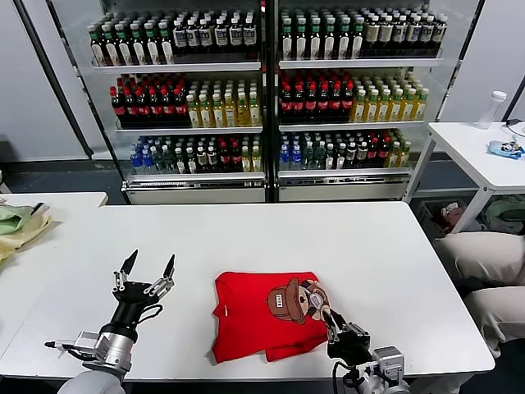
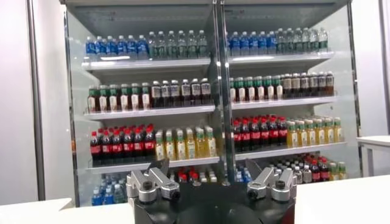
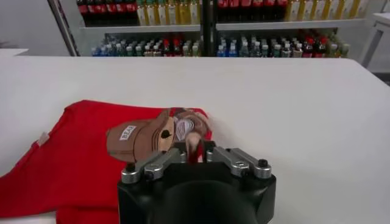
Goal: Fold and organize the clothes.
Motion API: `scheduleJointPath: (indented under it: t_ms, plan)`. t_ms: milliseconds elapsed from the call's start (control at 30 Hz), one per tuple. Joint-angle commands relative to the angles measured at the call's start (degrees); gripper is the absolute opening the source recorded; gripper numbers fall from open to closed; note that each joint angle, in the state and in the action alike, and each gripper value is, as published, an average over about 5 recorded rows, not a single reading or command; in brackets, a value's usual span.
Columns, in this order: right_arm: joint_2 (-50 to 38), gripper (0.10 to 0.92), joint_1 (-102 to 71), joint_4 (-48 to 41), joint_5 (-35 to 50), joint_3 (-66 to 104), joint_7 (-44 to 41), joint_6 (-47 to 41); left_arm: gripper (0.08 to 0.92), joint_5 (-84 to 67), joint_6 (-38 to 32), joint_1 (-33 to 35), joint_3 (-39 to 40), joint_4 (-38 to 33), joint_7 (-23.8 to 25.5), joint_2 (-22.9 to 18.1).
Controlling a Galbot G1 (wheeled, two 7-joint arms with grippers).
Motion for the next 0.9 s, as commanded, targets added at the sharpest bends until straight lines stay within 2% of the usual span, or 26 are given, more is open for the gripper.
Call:
scheduleJointPath:
  t_ms: [33,333,567,667,900]
  plan:
    - [-0.5,0.339,0.9,3.9,1.3,8.9,-0.7,0.1,0.823,0.4,-0.3,-0.3,0.6,0.3,0.1,-0.5]
    - [0.8,0.598,8.8,-2.8,-9.6,8.3,-5.4,8.1,0.823,1.9,-1.6,-1.4,0.6,1.3,2.1,-1.3]
    - [1.9,0.790,15.7,-9.6,-14.8,6.5,-5.4,12.1,0.823,4.0,-3.1,-7.4,0.8,5.7,4.3,-0.8]
    - [2.0,0.818,18.3,-12.7,-16.1,6.3,-5.5,13.8,0.823,4.6,-4.2,-9.5,0.9,7.7,4.8,-1.1]
    - [2.9,0.823,22.7,-17.1,-16.5,6.0,-6.0,14.7,0.823,4.3,-6.8,-10.9,-0.7,9.1,5.7,-1.1]
